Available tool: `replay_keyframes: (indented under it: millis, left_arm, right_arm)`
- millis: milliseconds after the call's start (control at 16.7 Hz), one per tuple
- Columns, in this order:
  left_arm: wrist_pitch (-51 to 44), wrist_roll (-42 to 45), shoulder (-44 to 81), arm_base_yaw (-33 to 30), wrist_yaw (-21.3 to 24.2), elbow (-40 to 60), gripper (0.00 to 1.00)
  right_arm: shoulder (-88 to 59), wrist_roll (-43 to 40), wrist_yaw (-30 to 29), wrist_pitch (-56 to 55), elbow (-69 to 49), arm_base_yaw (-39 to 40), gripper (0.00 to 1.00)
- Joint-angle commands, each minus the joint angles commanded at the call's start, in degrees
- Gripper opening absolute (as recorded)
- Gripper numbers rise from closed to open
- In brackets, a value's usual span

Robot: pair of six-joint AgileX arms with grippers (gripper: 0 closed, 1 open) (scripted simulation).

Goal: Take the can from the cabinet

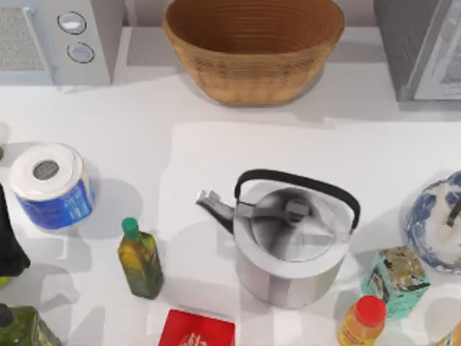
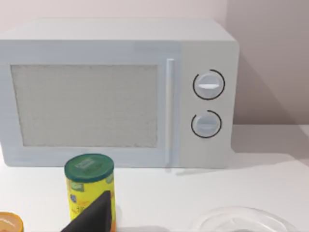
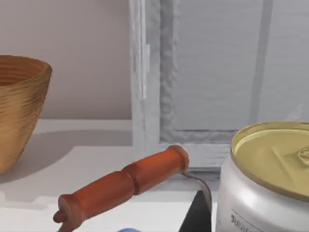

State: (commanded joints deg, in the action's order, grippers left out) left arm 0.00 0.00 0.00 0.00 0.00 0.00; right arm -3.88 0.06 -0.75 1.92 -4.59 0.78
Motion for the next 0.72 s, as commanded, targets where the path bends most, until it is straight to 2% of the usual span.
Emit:
replay_keyframes:
  millis: [180,540,720]
  left_arm:
    - [0.0,0.0,0.0,0.0,0.0,0.0,1.00]
    - [0.0,0.0,0.0,0.0,0.0,0.0,1.00]
    - [0.0,0.0,0.0,0.0,0.0,0.0,1.00]
  right_arm:
    - [3.7,-0.1,0.7,-1.8,4.3,-0.7,0.00]
    - [3.6,0.0,0.7,-1.8,4.7,-0.6,0.00]
    - [0.1,-0.1,4.1,-4.8,2.8,-3.4,0.00]
